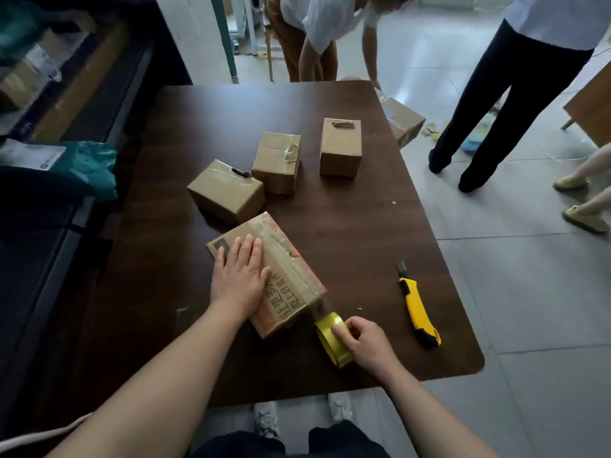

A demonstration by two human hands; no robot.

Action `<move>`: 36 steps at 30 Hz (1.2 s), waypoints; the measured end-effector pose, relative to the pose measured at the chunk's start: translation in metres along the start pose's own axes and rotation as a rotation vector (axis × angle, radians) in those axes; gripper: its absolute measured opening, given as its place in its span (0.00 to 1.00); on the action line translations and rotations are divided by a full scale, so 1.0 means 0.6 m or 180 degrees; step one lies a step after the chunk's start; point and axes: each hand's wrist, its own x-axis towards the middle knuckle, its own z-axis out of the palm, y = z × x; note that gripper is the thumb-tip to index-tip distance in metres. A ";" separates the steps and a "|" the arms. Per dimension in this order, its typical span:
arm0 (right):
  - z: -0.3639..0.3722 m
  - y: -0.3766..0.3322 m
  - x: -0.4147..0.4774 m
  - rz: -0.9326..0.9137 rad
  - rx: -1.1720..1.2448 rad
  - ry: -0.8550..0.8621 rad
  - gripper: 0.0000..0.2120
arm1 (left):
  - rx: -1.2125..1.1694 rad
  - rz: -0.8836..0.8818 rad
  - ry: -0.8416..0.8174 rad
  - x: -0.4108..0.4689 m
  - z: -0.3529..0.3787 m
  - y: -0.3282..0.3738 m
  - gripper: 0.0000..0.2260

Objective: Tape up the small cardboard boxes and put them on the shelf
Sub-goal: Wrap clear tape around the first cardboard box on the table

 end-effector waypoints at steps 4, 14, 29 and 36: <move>-0.014 -0.004 0.008 -0.0068 -0.0302 -0.0236 0.12 | -0.0850 -0.0514 0.0722 -0.040 -0.007 0.047 0.23; -0.076 0.011 0.043 -0.0376 -0.0735 -0.0203 0.15 | -0.1822 -0.0948 0.0426 -0.168 0.017 0.176 0.14; -0.170 0.117 0.107 0.0399 -0.1554 -0.0009 0.16 | -0.5144 -0.2655 -0.0130 -0.131 0.113 0.233 0.23; -0.187 0.041 0.086 -0.0440 -0.0798 -0.0383 0.12 | -0.5668 -0.2742 -0.0061 -0.119 0.097 0.236 0.04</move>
